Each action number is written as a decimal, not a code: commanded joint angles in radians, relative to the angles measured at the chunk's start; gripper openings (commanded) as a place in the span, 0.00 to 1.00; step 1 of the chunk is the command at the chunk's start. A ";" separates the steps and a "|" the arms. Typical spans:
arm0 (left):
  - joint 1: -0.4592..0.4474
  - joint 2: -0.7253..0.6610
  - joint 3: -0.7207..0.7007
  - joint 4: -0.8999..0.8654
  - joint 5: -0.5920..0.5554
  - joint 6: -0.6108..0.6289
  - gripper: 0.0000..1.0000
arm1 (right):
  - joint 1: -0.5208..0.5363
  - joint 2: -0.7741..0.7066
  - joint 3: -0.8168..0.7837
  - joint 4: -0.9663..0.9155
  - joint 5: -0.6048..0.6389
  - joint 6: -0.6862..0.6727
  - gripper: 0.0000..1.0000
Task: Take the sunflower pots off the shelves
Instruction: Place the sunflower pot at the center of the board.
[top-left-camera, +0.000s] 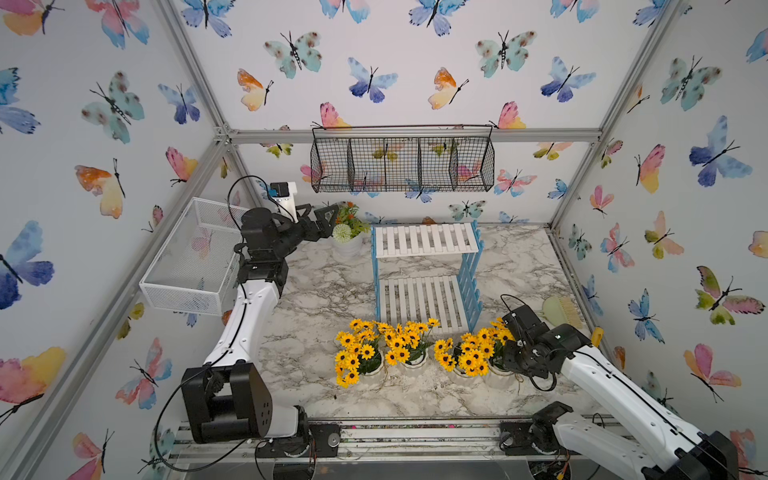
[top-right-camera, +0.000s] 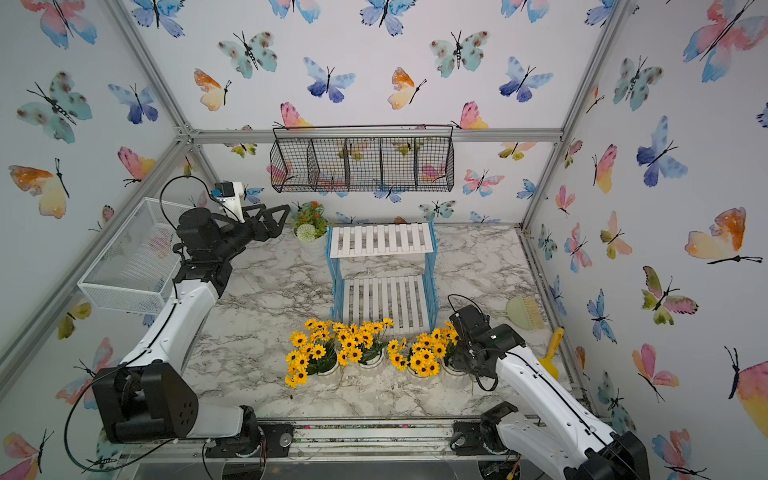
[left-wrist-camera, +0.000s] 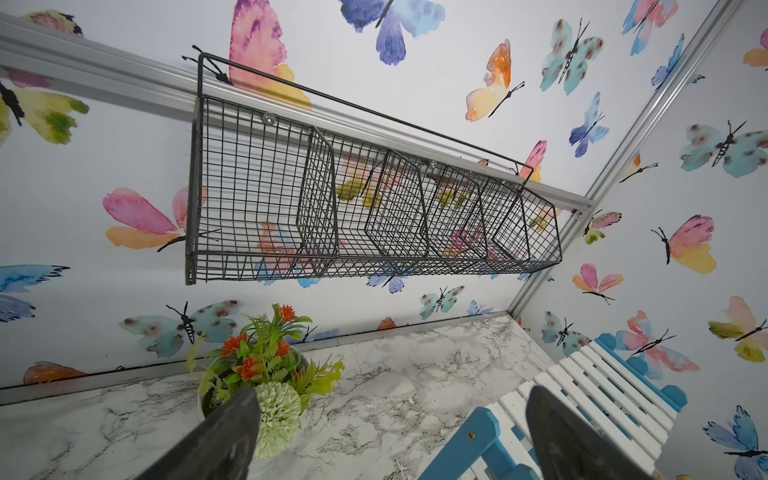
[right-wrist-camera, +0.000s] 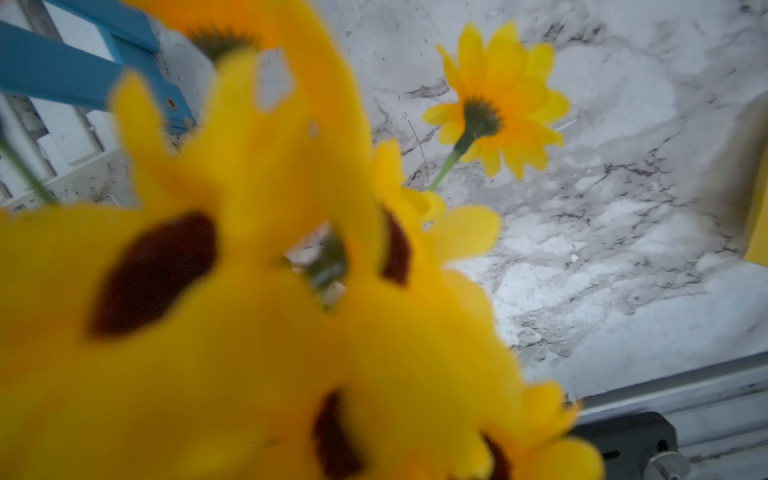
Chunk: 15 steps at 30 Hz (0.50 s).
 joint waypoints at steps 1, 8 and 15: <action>0.007 0.006 -0.011 0.022 0.017 -0.003 0.99 | -0.009 0.021 0.016 0.057 -0.022 -0.029 0.03; 0.011 0.010 -0.013 0.025 0.016 -0.005 0.99 | -0.013 0.027 0.011 0.055 -0.025 -0.031 0.06; 0.013 0.005 -0.016 0.024 0.015 -0.003 0.99 | -0.013 0.018 0.007 0.051 -0.039 -0.031 0.26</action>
